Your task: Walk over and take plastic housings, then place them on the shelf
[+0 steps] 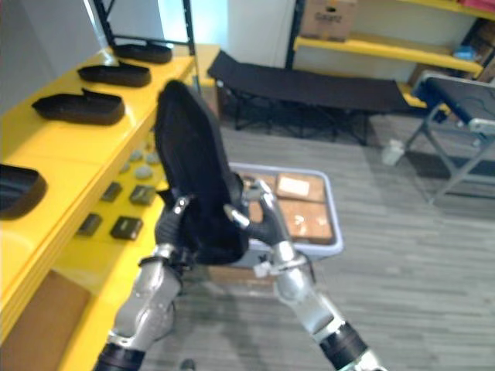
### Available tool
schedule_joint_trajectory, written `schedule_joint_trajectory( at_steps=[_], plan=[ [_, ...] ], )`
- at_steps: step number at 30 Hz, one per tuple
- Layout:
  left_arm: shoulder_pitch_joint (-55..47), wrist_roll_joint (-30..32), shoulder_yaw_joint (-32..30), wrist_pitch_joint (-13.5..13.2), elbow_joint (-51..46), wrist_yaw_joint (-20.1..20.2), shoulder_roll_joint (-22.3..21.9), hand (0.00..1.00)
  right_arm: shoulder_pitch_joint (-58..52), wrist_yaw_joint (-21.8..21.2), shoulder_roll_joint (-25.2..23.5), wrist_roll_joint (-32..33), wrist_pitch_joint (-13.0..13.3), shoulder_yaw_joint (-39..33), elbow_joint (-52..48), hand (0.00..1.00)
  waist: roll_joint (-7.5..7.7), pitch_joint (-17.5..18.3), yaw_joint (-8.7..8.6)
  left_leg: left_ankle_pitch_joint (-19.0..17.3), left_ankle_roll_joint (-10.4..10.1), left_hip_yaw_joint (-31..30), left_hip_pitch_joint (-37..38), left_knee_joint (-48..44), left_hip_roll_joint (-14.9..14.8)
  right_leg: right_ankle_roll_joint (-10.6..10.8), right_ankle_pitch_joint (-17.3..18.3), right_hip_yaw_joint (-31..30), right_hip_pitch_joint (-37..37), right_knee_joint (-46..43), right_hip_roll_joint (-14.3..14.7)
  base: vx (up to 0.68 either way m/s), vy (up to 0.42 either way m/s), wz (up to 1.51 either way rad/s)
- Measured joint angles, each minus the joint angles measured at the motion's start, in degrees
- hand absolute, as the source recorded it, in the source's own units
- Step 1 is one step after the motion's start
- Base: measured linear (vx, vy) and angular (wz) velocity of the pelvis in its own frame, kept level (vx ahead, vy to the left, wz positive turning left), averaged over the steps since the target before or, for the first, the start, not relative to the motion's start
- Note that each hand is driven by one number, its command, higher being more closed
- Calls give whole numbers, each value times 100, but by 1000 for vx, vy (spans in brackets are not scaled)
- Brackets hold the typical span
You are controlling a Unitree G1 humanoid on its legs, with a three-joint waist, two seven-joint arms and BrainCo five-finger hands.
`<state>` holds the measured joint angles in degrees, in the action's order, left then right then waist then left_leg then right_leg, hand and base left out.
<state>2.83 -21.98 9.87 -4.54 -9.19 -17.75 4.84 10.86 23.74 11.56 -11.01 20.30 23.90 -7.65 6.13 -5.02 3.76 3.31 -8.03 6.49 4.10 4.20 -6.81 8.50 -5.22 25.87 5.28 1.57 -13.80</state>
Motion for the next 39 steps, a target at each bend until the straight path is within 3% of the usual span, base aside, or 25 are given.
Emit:
schedule_joint_trajectory(
  at_steps=[5,10,12,16,19,20,23,25,27,29,30,33,34,39],
  plan=[
    [-193,529,-606,-288,5,-441,-103,100,-311,146,-112,740,266,-1464,-676,0,-2,-1,-129,-49,14,129,92,-20,-1,3,1,-135,-3,-7,-2,-15,7,-14],
    [-501,1138,-1389,-474,-61,-1284,-402,100,-1572,1,-648,2299,521,-2943,-968,0,-99,-18,-329,-139,3,378,185,-26,-9,22,-10,-415,-107,3,6,2,13,-24],
    [-569,1153,-1618,-612,-189,-1466,-511,100,-1896,-58,-846,2618,614,-3351,-944,0,-147,-43,-465,-156,-1,470,185,-26,-10,32,-17,-466,-124,10,7,21,16,-19],
    [-752,1147,-1766,-1126,-544,-1508,-591,100,-2332,-41,-1033,2620,617,-3723,-396,0,-229,-40,-590,-220,-8,550,180,-58,-31,43,-28,-583,-179,39,36,19,10,-14],
    [-1088,1141,-1743,-1420,-891,-1321,-695,100,-2588,-447,-1241,3355,521,-3706,754,0,-309,-45,-605,-268,-32,617,181,-73,-62,43,-28,-619,-180,87,75,13,4,-6],
    [-1261,1113,-1725,-1462,-905,-1226,-792,100,-2692,-945,-1307,4141,316,-3709,1160,0,-354,-43,-602,-282,-35,618,178,-74,-62,44,-28,-619,-176,98,76,0,0,0],
    [-1777,1057,-1601,-1461,-883,-1086,-844,100,-2878,-2039,-1389,5630,7,-3720,2046,0,-466,-90,-596,-315,-28,576,182,-83,-58,47,-26,-588,-120,127,77,10,9,5],
    [-1947,1077,-1616,-1461,-879,-1090,-858,100,-2872,-2396,-1389,5741,-43,-3715,2107,0,-494,-108,-586,-316,-26,523,171,-86,-58,50,-23,-553,-100,133,78,3,7,9],
    [-1994,1127,-1763,-1462,-880,-1131,-856,100,-2719,-2641,-1332,5666,-40,-3686,2043,0,-483,-114,-491,-318,-27,476,178,-89,-61,60,-14,-494,-14,147,79,-21,4,13],
    [-1971,1218,-2004,-1462,-892,-1220,-826,100,-2560,-2632,-1275,5430,-18,-3643,1989,0,-464,-115,-445,-327,-23,319,166,-108,-48,77,1,-343,109,188,70,-32,-4,36],
    [-1966,1358,-2273,-1463,-908,-1360,-775,100,-2371,-2434,-1203,5069,5,-3556,1972,0,-459,-115,-411,-330,-22,186,144,-114,-42,89,30,-199,202,194,66,-26,-6,54],
    [-1977,1431,-2828,-1461,-1246,-1746,-762,100,-1826,-1920,-1075,4473,159,-3317,1972,0,-461,-114,-160,-323,-28,-194,-132,-284,-25,103,73,191,261,195,63,-19,-11,69],
    [-2021,1508,-3014,-1462,-1409,-1865,-787,100,-1656,-1759,-1063,4300,175,-3156,1973,0,-475,-110,-3,-303,-33,-373,-213,-292,-12,111,87,359,299,197,66,-1,-12,63],
    [-2407,1639,-3602,-1507,-1783,-1993,-956,100,-1059,-1740,-1127,4143,175,-2295,2093,0,-472,-117,489,-288,-37,-939,-435,-421,103,143,191,954,550,212,50,9,-19,62]
  ],
)
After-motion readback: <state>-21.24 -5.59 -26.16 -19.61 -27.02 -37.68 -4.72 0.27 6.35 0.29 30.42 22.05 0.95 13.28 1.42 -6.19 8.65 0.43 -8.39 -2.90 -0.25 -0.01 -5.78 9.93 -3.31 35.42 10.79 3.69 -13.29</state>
